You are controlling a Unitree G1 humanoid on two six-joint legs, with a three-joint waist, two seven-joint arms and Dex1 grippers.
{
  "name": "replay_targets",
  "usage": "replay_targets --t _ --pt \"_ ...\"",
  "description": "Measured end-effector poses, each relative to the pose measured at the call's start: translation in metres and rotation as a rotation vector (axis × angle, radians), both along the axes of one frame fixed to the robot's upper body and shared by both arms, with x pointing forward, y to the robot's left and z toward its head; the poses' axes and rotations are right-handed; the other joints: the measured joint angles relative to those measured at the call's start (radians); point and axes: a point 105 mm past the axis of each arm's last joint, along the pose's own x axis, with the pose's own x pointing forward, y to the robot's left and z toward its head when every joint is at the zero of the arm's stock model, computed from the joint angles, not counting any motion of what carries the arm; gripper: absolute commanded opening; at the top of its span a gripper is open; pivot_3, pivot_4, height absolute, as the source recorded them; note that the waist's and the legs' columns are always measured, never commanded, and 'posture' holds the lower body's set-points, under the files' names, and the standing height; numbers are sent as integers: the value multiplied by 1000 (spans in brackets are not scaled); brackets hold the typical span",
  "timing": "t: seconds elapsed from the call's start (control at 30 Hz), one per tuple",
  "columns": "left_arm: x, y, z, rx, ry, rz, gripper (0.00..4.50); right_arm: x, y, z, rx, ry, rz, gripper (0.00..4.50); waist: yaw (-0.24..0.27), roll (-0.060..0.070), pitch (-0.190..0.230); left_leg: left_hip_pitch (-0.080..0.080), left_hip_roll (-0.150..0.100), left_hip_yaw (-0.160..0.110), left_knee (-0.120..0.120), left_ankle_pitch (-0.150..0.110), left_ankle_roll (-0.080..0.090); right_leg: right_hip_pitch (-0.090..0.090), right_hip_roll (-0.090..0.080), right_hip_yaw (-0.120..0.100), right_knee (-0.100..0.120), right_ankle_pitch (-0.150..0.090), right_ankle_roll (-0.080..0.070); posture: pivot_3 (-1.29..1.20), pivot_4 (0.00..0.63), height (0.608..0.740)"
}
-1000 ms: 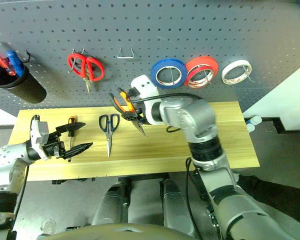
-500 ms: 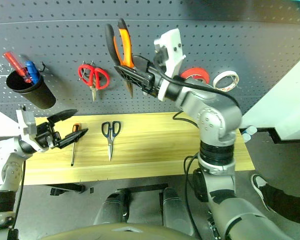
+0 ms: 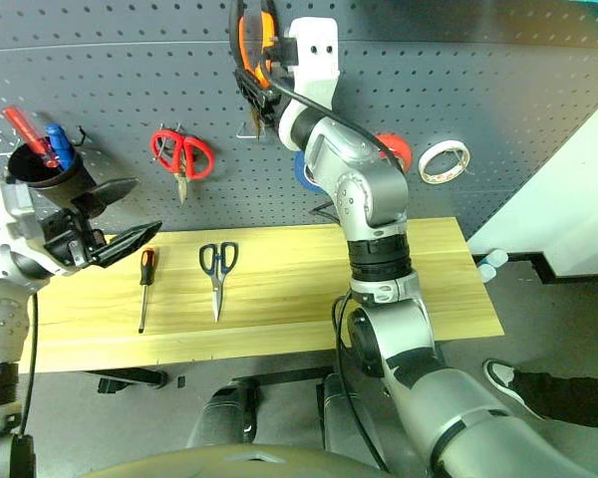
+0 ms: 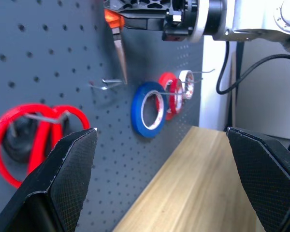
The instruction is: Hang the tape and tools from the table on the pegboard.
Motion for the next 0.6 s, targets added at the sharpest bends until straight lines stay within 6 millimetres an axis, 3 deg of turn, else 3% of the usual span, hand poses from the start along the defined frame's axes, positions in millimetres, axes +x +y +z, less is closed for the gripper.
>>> replay_targets --t 0.37,0.6 --pt "5 2 8 4 -14 6 4500 2 7 9 15 -41 -70 2174 -1 0 0 0 0 -1 0 0 0 0 0 0 1 0 0 151 84 740" --pt "8 4 10 10 -21 14 4500 7 18 -4 -60 -27 -85 2174 -2 0 -1 1 0 -1 0 1 -1 0 0 0 1 0 0 154 82 740"
